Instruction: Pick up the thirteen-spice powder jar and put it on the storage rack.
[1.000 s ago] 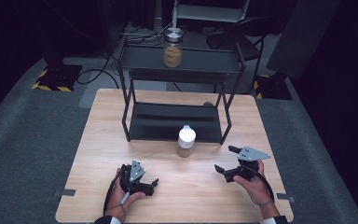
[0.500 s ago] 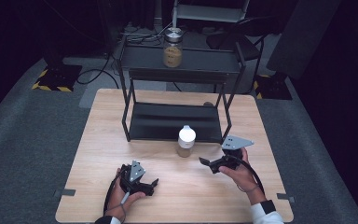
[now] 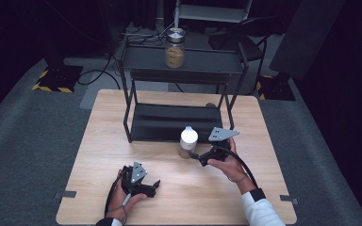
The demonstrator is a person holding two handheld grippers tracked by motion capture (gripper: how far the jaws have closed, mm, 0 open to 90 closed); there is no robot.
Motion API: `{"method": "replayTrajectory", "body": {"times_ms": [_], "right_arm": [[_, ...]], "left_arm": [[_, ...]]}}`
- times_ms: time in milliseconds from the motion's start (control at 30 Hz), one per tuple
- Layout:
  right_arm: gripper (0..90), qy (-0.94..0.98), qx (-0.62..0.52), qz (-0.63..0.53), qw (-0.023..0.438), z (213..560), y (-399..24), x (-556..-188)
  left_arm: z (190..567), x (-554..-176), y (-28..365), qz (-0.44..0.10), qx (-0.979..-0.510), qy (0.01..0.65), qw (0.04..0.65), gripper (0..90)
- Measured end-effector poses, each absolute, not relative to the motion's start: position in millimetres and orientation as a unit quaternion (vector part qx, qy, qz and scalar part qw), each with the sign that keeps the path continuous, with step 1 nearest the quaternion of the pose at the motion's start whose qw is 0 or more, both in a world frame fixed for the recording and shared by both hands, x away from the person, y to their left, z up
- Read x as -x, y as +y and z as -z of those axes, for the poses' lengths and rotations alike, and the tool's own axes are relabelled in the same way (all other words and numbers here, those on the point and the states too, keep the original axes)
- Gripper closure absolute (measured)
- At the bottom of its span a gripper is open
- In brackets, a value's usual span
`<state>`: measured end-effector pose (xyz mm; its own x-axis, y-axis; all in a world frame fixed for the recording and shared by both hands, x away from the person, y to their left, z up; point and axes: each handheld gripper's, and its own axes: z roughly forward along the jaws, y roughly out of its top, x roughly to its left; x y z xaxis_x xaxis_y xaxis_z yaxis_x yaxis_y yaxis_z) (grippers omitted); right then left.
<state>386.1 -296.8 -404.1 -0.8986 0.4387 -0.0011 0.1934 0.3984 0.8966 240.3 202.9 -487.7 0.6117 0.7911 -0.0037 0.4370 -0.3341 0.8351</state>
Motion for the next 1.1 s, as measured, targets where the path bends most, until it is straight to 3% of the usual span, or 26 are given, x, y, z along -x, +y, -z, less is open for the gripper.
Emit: {"method": "replayTrajectory", "body": {"times_ms": [533, 600, 733, 933, 1100], "right_arm": [[1.7, 0.825, -0.233, -0.504, 0.107, 428, -271, -403], [3.6, 0.823, -0.232, -0.508, 0.104, 431, -271, -406], [15.8, 0.823, -0.219, -0.515, 0.101, 437, -270, -409], [27.4, 0.820, -0.215, -0.516, 0.124, 444, -265, -404], [29.8, 0.806, -0.224, -0.531, 0.133, 452, -265, -399]], "left_arm": [[488, -240, 203, -0.207, -0.790, 0.389, 0.427, 0.4], [488, -240, 203, -0.207, -0.790, 0.389, 0.426, 0.3], [488, -240, 203, -0.207, -0.790, 0.389, 0.426, 0.4], [488, -240, 203, -0.207, -0.790, 0.389, 0.426, 0.3], [488, -240, 203, -0.208, -0.790, 0.390, 0.426, 0.3]]}}
